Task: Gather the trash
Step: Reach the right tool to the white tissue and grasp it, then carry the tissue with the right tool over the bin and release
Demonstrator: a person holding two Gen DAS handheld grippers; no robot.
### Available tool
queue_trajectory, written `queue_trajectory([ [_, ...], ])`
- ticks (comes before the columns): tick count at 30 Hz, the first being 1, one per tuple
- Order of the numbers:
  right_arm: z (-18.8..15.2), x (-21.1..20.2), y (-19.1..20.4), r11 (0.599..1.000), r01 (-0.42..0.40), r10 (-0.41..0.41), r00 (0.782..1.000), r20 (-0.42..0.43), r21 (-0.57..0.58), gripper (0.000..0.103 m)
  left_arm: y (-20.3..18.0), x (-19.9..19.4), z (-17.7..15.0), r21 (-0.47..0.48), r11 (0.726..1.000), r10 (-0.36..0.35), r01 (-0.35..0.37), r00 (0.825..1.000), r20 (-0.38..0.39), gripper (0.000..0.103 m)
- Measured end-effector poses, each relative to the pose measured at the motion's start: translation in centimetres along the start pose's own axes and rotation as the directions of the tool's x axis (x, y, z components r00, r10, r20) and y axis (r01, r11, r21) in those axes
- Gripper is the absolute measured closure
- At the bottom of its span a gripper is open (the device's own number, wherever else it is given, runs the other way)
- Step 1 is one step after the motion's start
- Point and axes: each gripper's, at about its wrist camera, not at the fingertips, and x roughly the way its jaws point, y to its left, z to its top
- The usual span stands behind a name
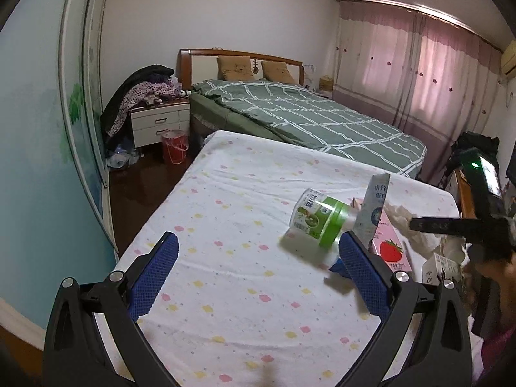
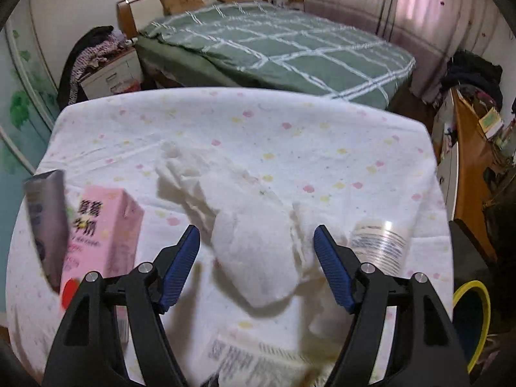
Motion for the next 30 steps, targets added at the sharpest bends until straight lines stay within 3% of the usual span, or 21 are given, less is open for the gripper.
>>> queue_trajectory([
  [3,0.2,1.1,0.1,1.0,0.001,-0.001,0.999,-0.033,0.004,0.034,-0.3,-0.3,-0.1,0.007,1.0,-0.004,0.004,1.0,-0.007,0.005],
  [6,0.2,1.5,0.6,0.998,0.057,-0.058,0.998,-0.027,-0.034,0.055,-0.5,-0.5,-0.2,0.013,1.0,-0.002,0.002,1.0,-0.003,0.005],
  [8,0.1,1.2,0.4,0.998,0.049,-0.049,0.999,-0.018,-0.026,0.078,-0.6,-0.6,-0.2,0.016,1.0,-0.003,0.003,1.0,-0.002,0.005],
  [11,0.2,0.7,-0.2,1.0,0.015,-0.015,1.0,-0.004,0.008,0.087,-0.7,-0.6,-0.3,0.019,1.0,-0.008,0.008,1.0,-0.007,0.005],
  [18,-0.3,-2.7,-1.0,0.997,-0.06,0.056,0.996,0.075,0.048,0.088,-1.1,-0.6,-0.4,0.032,0.999,-0.006,0.006,1.0,0.001,0.005],
  [30,-3.6,-11.2,-3.0,0.982,-0.157,0.129,0.965,0.23,0.107,0.088,-1.7,-0.7,-0.5,0.051,0.998,-0.024,0.024,1.0,-0.002,0.005],
])
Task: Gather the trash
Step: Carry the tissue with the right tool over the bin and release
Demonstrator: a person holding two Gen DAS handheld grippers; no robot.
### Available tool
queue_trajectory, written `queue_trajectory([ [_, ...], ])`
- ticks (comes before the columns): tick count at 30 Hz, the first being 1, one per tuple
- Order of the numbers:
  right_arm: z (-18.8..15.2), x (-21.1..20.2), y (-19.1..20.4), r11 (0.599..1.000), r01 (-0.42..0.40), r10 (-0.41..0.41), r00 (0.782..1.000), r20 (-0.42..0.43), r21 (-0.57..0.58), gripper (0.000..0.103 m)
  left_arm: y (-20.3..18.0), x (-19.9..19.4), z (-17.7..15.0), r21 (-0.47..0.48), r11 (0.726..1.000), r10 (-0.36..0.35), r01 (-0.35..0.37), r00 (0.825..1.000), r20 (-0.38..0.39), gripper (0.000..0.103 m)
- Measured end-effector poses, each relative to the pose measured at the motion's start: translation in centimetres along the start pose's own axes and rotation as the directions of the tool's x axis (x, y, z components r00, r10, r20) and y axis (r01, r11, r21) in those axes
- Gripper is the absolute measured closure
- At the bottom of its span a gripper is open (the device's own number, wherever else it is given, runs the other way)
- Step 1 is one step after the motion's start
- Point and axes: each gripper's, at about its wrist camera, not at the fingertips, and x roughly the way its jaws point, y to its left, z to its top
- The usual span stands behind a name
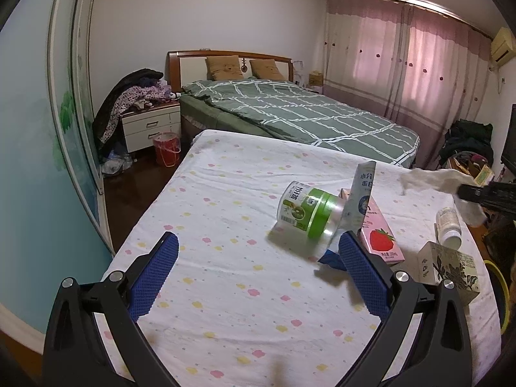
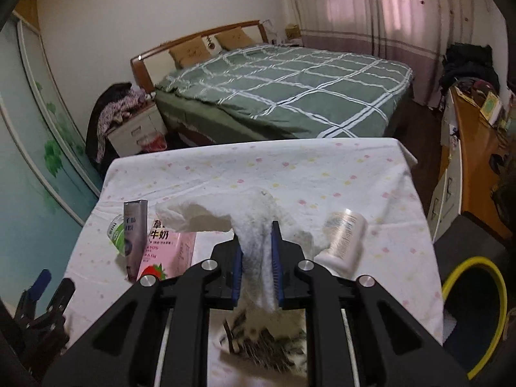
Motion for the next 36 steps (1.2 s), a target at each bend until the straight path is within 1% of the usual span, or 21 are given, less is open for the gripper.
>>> queue_trajectory([
  [4,-1.6,-2.4,-2.8,0.997,0.015,-0.017,1.0,0.025,0.076,0.088,-0.5,-0.1,-0.2,0.015,1.0,-0.019,0.019,1.0,-0.002,0.005],
  [7,-3.2,-4.0,-5.8,0.987,0.054,-0.061,0.997,0.044,0.15,0.088,-1.1,-0.3,-0.3,0.035,0.999,-0.036,0.036,0.999,-0.001,0.005],
  [10,-4.9,-5.4,-9.0,0.968,0.101,-0.117,0.992,0.054,0.228,0.087,-2.1,-0.5,-0.7,0.069,0.995,-0.066,0.066,0.998,-0.002,0.005],
  [16,-8.4,-8.1,-16.0,0.906,0.194,-0.228,0.972,0.048,0.377,0.086,-5.0,-1.1,-1.5,0.178,0.978,-0.114,0.113,0.993,-0.002,0.005],
  [19,-9.6,-9.1,-18.4,0.875,0.233,-0.277,0.96,0.043,0.424,0.086,-6.6,-1.2,-2.2,0.226,0.964,-0.14,0.141,0.99,-0.02,0.005],
  [21,-10.5,-9.9,-20.0,0.851,0.272,-0.322,0.946,0.038,0.449,0.086,-7.7,-1.3,-2.6,0.248,0.955,-0.155,0.161,0.987,-0.044,0.005],
  [25,-11.9,-10.8,-22.6,0.809,0.322,-0.379,0.925,0.019,0.492,0.086,-9.2,-1.5,-2.8,0.259,0.945,-0.188,0.201,0.979,-0.076,0.005],
  [30,-13.4,-10.7,-24.6,0.785,0.338,-0.392,0.92,-0.005,0.52,0.086,-10.7,-2.2,-3.2,0.266,0.937,-0.211,0.228,0.973,-0.092,0.005],
  [36,-14.1,-10.2,-26.0,0.776,0.339,-0.39,0.921,-0.017,0.532,0.085,-13.2,-3.2,-3.7,0.297,0.924,-0.222,0.24,0.971,-0.094,0.005],
])
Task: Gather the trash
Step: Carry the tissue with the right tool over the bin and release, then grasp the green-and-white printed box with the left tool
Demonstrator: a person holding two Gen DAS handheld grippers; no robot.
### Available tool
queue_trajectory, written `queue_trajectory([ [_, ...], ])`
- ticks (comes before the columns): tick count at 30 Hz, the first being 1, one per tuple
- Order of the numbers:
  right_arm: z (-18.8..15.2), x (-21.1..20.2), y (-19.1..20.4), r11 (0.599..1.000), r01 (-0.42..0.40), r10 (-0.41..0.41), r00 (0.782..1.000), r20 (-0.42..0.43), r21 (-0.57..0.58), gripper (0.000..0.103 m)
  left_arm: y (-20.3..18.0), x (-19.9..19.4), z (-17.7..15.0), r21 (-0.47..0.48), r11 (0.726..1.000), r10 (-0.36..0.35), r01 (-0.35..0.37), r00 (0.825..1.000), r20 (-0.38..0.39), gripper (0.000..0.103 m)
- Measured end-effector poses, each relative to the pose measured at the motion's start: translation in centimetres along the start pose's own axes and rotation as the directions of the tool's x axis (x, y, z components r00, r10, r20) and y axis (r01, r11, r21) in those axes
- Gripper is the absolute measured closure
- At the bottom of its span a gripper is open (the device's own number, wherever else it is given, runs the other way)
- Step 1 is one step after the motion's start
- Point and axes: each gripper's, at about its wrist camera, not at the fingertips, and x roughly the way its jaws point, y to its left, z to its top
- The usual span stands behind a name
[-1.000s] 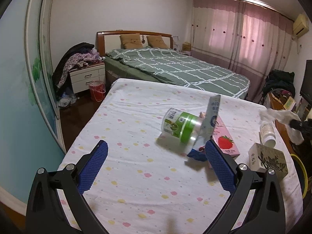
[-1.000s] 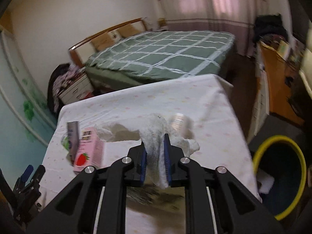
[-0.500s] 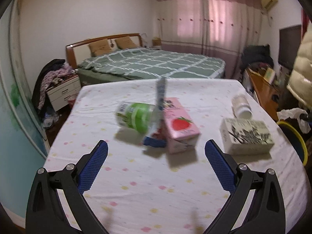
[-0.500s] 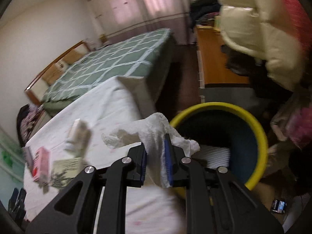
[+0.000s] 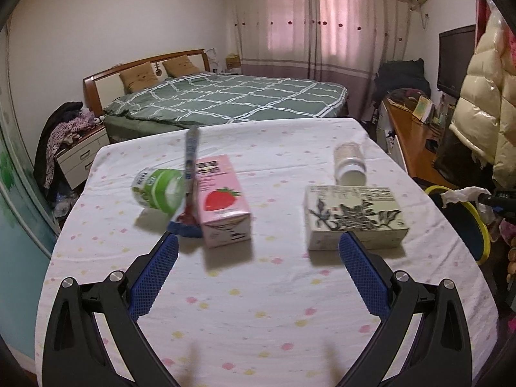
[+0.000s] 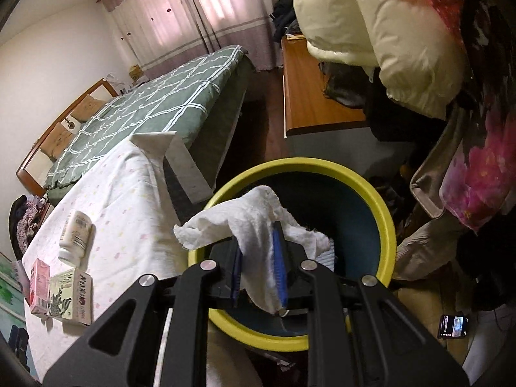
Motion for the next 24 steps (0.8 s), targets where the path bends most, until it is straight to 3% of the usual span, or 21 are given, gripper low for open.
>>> queue_trajectory([
  [4,-0.1,0.5,-0.7,1.0,-0.004,0.004,1.0,-0.01,0.007,0.079,-1.8,-0.2,0.1,0.016,1.0,-0.004,0.004,1.0,-0.004,0.005],
  [8,-0.3,1.0,-0.8,1.0,0.005,-0.005,1.0,-0.028,-0.009,0.051,-3.2,0.2,0.2,0.02,1.0,-0.01,0.011,1.0,-0.024,0.005],
  [24,-0.5,1.8,-2.3,1.0,-0.016,0.015,0.999,-0.035,-0.005,0.045,-10.7,2.9,1.1,0.101,0.994,-0.042,0.049,0.997,-0.068,0.005],
])
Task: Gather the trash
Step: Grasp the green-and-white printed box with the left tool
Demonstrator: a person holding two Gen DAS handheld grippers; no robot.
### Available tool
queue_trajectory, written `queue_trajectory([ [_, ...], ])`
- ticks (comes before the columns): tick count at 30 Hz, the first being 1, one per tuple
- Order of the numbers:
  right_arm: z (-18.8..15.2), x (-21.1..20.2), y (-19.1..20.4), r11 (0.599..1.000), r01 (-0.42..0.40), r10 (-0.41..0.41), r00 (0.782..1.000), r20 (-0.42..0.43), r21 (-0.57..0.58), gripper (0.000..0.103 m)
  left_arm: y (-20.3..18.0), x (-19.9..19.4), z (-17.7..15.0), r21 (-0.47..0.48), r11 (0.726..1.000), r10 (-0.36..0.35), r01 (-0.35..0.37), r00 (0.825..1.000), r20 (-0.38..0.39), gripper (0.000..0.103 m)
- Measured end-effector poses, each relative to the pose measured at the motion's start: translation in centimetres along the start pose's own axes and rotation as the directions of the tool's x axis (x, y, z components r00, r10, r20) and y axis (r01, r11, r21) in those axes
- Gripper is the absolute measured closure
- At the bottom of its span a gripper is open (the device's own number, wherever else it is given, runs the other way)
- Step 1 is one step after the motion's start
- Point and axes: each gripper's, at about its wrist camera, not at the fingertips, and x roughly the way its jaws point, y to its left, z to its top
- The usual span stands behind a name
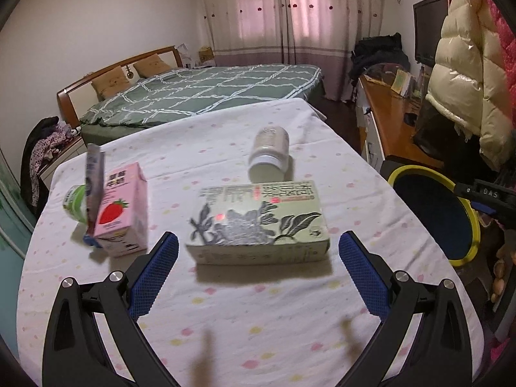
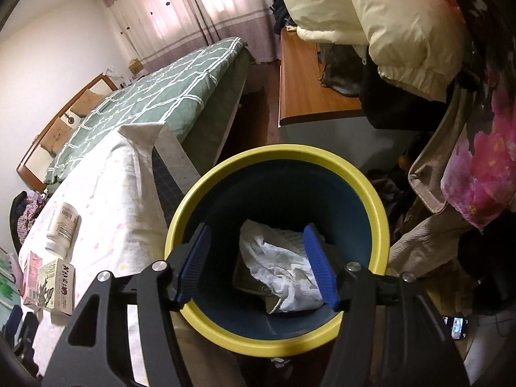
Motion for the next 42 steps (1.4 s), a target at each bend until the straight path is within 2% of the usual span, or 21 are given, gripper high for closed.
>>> queue_trajectory([
  [6,0.0,0.3,0.4,0.999,-0.034,0.034,0.999,-0.008,-0.012,0.044,-1.6,1.7,0.3,0.02,1.0,0.018,-0.017,0.999,-0.044,0.005],
  [10,0.0,0.7,0.7,0.998,-0.057,0.056,0.998,-0.019,-0.017,0.044,-2.4,2.8,0.5,0.039,0.997,0.065,-0.063,0.996,-0.062,0.005],
  [18,0.0,0.9,0.7,0.997,-0.074,0.073,0.997,-0.027,-0.014,0.044,-0.9,4.0,0.6,0.002,0.996,0.088,-0.089,0.989,-0.119,0.005],
  [23,0.1,0.5,0.9,0.996,-0.086,0.086,0.996,-0.019,-0.016,0.043,1.6,3.2,-0.3,-0.021,0.995,0.09,-0.094,0.986,-0.142,0.005],
  [26,0.1,0.3,1.5,0.995,-0.096,0.095,0.995,-0.012,-0.024,0.043,4.4,2.8,-1.2,-0.061,0.992,0.102,-0.113,0.981,-0.164,0.005],
  [33,0.1,0.2,3.6,0.991,-0.121,0.12,0.993,-0.018,-0.063,0.043,11.3,2.0,-2.5,-0.193,0.951,0.203,-0.241,0.959,-0.196,0.005],
  [35,0.1,0.1,4.0,0.99,-0.126,0.125,0.992,-0.018,-0.069,0.043,11.8,1.5,-2.5,-0.216,0.948,0.195,-0.234,0.963,-0.188,0.005],
  [37,0.2,0.1,4.2,0.989,-0.127,0.126,0.992,-0.016,-0.071,0.043,11.3,1.0,-2.1,-0.219,0.956,0.162,-0.196,0.973,-0.161,0.005],
  [42,0.3,0.0,4.2,0.989,-0.125,0.124,0.992,-0.014,-0.074,0.042,8.0,1.6,0.2,-0.172,0.979,0.093,-0.113,0.988,-0.12,0.005],
])
